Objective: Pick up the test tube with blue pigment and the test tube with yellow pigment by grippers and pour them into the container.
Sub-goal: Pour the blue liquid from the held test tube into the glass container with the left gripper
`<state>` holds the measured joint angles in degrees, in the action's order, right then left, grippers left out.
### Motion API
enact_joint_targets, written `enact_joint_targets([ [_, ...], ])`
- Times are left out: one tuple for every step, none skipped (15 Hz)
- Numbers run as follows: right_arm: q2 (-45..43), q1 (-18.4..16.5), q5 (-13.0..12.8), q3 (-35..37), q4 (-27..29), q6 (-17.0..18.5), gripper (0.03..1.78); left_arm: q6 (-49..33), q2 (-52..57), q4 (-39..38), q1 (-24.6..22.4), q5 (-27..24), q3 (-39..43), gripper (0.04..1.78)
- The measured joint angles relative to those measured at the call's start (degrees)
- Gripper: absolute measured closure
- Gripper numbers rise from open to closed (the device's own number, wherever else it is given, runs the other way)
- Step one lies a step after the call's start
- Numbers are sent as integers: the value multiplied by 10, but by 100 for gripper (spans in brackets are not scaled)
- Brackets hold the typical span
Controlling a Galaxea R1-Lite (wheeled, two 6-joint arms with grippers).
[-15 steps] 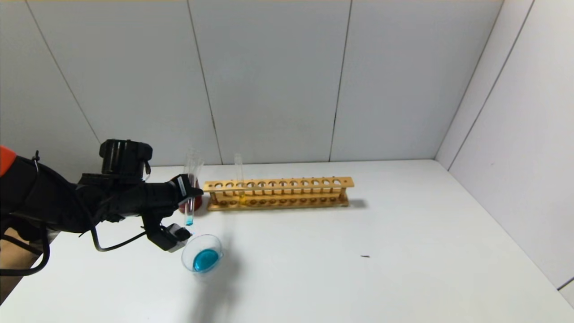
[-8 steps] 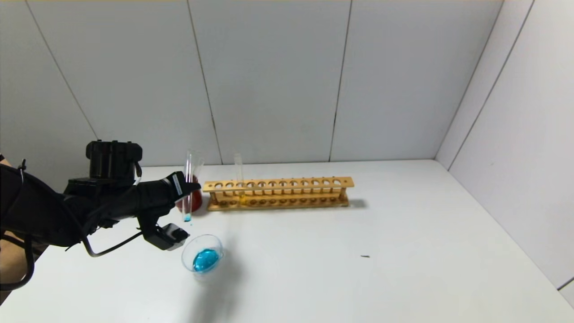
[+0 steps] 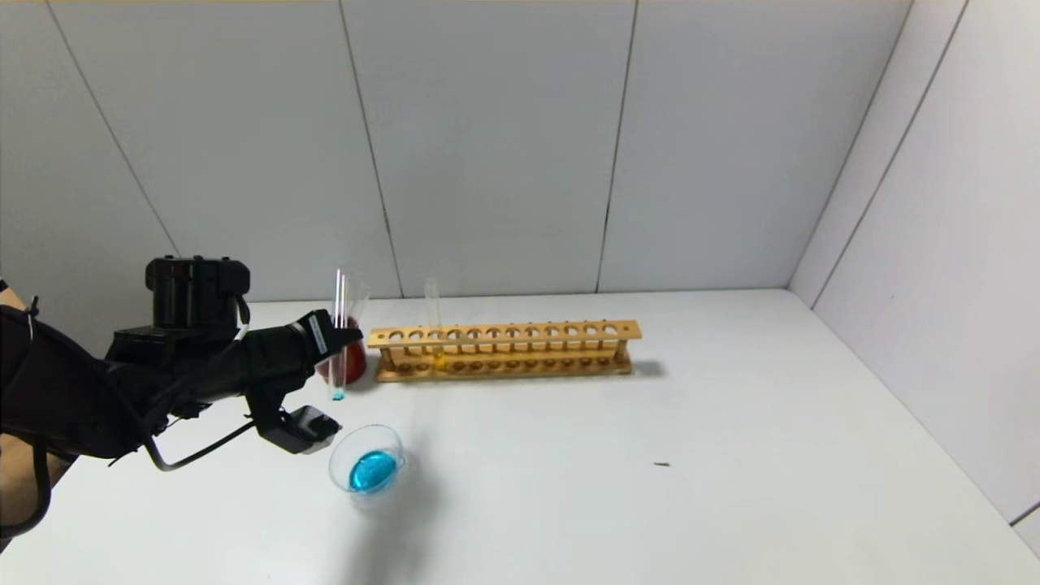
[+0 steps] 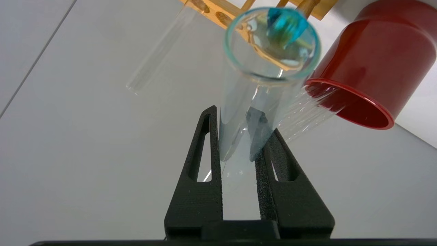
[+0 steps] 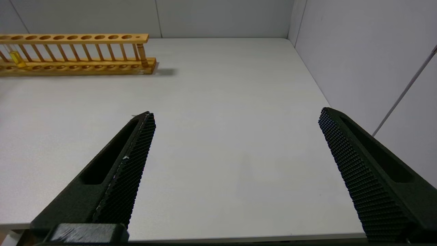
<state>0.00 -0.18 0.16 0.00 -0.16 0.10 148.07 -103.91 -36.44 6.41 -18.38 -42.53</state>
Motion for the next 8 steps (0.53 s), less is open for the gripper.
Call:
enact_joint_targets([
  [0, 0, 0, 0, 0, 0, 6, 1, 2, 0, 0, 0, 0, 149],
  [0, 0, 0, 0, 0, 0, 6, 4, 3, 0, 0, -1, 0, 149],
  [0, 0, 0, 0, 0, 0, 6, 8, 4, 0, 0, -1, 0, 149],
  [0, 0, 0, 0, 0, 0, 6, 9, 6, 0, 0, -1, 0, 149],
  [0, 0, 0, 0, 0, 0, 6, 10, 8, 0, 0, -1, 0, 149],
  [0, 0, 0, 0, 0, 0, 6, 14, 9, 0, 0, -1, 0, 149],
  [0, 0, 0, 0, 0, 0, 6, 19, 11, 0, 0, -2, 0, 149],
  [0, 0, 0, 0, 0, 0, 6, 22, 13, 0, 0, -1, 0, 149],
])
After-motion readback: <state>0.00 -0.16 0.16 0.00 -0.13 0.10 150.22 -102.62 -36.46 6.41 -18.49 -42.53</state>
